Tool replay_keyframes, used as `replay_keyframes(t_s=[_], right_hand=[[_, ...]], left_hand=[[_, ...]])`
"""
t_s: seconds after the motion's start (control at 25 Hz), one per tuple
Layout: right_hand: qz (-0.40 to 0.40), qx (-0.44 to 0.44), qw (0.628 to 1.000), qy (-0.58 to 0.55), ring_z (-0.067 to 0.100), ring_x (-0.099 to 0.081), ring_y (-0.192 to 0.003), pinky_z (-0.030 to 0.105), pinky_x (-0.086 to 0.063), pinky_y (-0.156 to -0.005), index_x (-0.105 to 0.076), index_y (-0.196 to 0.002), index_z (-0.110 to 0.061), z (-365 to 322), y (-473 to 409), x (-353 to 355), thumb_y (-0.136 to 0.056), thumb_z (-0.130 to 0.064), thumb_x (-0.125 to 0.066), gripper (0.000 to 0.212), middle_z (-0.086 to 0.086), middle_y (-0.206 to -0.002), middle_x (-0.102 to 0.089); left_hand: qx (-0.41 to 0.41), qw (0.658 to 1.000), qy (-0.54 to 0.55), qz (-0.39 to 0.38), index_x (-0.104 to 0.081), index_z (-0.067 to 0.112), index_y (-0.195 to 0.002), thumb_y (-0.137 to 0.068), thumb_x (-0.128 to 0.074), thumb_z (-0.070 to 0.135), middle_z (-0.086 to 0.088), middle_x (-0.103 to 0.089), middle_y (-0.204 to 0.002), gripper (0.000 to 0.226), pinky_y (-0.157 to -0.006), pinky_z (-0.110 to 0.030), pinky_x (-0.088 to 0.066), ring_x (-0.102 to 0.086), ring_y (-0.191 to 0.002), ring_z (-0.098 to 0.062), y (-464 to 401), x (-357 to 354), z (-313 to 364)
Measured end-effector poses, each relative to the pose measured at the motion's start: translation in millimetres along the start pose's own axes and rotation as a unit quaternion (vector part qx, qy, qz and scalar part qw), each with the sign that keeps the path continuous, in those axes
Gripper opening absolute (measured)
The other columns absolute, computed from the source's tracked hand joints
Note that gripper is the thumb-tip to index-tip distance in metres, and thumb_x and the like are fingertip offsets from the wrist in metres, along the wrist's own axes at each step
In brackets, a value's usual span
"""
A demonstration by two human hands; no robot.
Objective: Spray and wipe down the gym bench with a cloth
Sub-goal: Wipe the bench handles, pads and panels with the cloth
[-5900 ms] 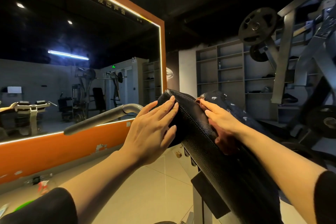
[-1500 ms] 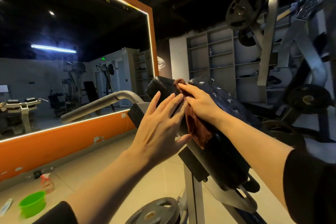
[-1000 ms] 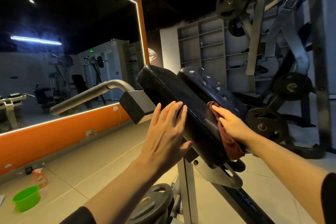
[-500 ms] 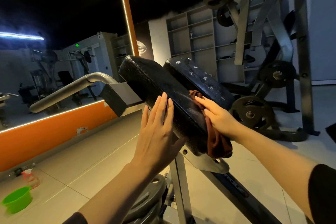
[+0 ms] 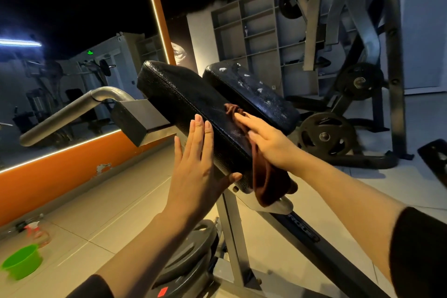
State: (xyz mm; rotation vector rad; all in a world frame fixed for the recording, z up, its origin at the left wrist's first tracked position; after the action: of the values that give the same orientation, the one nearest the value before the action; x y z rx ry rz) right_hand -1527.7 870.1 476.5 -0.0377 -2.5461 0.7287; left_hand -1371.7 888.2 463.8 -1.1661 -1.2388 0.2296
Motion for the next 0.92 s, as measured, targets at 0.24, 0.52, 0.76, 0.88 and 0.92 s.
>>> replay_keyframes(t_s=[0.24, 0.52, 0.76, 0.88, 0.92], right_hand=[[0.032, -0.024, 0.999, -0.032, 0.009, -0.021, -0.144, 0.033, -0.02, -0.118, -0.036, -0.146, -0.028, 19, 39, 4, -0.104, -0.007, -0.033, 0.048, -0.011, -0.156, -0.026], [-0.027, 0.052, 0.998, -0.001, 0.006, -0.021, -0.143, 0.026, -0.02, -0.117, -0.039, -0.145, -0.028, 2, -14, 1, -0.102, -0.005, -0.034, 0.049, -0.01, -0.156, -0.027], [0.006, -0.014, 1.0, 0.024, 0.009, -0.029, -0.14, 0.025, -0.025, -0.113, -0.036, -0.147, -0.03, 25, 0, 14, -0.104, -0.013, -0.035, 0.046, -0.01, -0.154, -0.032], [-0.044, 0.028, 0.998, -0.026, -0.012, -0.038, -0.125, 0.003, -0.035, -0.096, -0.043, -0.141, -0.033, 4, 29, 7, -0.102, -0.006, -0.037, 0.048, -0.02, -0.144, -0.038], [-0.052, 0.053, 0.997, -0.027, -0.016, -0.036, -0.125, 0.001, -0.033, -0.096, -0.043, -0.14, -0.032, -5, 30, 3, -0.101, -0.004, -0.038, 0.048, -0.021, -0.142, -0.038]], left_hand=[[0.016, 1.0, 0.01, 0.011, -0.002, 0.014, -0.152, -0.079, -0.033, 0.071, -0.011, 0.004, -0.16, 0.097, -0.116, -0.051, 0.001, 0.015, -0.147, -0.016, 1, -7, 1], [0.013, 1.0, -0.011, 0.021, -0.004, 0.009, -0.153, -0.083, -0.029, 0.072, -0.011, 0.004, -0.16, 0.097, -0.118, -0.049, -0.002, 0.011, -0.148, -0.02, 1, -10, -2], [0.014, 0.999, -0.007, 0.032, -0.005, 0.009, -0.153, -0.085, -0.034, 0.071, -0.01, 0.003, -0.16, 0.096, -0.116, -0.049, -0.002, 0.012, -0.148, -0.019, 2, -8, -1], [0.015, 0.999, 0.025, 0.038, -0.005, 0.008, -0.152, -0.081, -0.036, 0.065, -0.013, 0.003, -0.16, 0.096, -0.116, -0.044, -0.003, 0.011, -0.148, -0.02, 1, -12, 1], [0.016, 0.999, 0.026, 0.039, -0.005, 0.008, -0.152, -0.081, -0.037, 0.064, -0.013, 0.003, -0.16, 0.096, -0.117, -0.042, -0.003, 0.011, -0.148, -0.021, 1, -14, 0]])
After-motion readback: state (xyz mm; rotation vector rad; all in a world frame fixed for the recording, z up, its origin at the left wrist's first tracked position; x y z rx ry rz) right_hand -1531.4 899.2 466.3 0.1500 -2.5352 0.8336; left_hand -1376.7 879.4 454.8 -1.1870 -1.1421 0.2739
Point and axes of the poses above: each hand's wrist, its own y-axis away from the middle knuckle, its own x-axis out of the back of the hand, z = x × y, the point moved 7 cm from there along -y, towards the middle knuckle
